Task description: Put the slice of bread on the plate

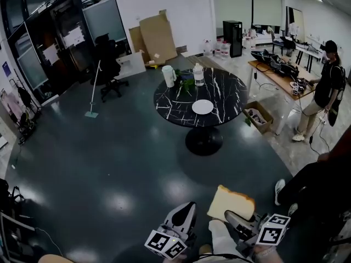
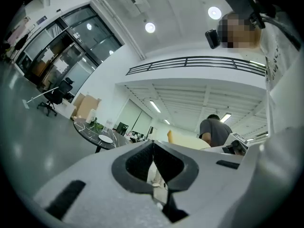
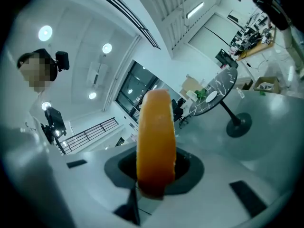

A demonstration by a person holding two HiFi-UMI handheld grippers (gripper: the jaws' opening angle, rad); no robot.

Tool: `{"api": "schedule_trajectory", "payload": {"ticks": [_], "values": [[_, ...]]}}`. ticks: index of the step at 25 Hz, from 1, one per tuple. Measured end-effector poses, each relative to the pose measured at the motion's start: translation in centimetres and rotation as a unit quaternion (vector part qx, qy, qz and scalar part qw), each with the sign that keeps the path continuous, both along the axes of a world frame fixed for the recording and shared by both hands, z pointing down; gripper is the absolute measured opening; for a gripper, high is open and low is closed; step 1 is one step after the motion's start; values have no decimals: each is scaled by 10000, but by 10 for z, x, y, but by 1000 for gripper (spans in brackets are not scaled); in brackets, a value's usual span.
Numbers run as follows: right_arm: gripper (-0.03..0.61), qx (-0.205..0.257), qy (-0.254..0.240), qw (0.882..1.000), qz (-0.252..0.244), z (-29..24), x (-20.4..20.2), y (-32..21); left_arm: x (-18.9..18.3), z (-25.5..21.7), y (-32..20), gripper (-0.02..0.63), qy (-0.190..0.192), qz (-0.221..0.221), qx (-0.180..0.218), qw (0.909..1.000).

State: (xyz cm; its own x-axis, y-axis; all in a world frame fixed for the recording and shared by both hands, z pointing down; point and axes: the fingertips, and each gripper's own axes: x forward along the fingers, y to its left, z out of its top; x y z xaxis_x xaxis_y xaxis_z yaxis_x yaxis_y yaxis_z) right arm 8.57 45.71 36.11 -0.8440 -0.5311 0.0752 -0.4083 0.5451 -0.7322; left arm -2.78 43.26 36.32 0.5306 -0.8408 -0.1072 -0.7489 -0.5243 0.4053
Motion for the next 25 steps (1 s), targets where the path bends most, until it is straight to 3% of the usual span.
{"api": "schedule_trajectory", "payload": {"ticks": [7,13,25], "values": [[87,-62,-72,9998,-156,9,-12,-59,-20,8,-48,8,-53,-242,-54,9997],[87,65,-63,9993,-369,6,-22,-131,-22,2,-129,8,-169,-284,61,9994],[87,70,11,9991,-423,5,-7,-250,5,-4,-255,8,-212,-167,152,9995]]}}
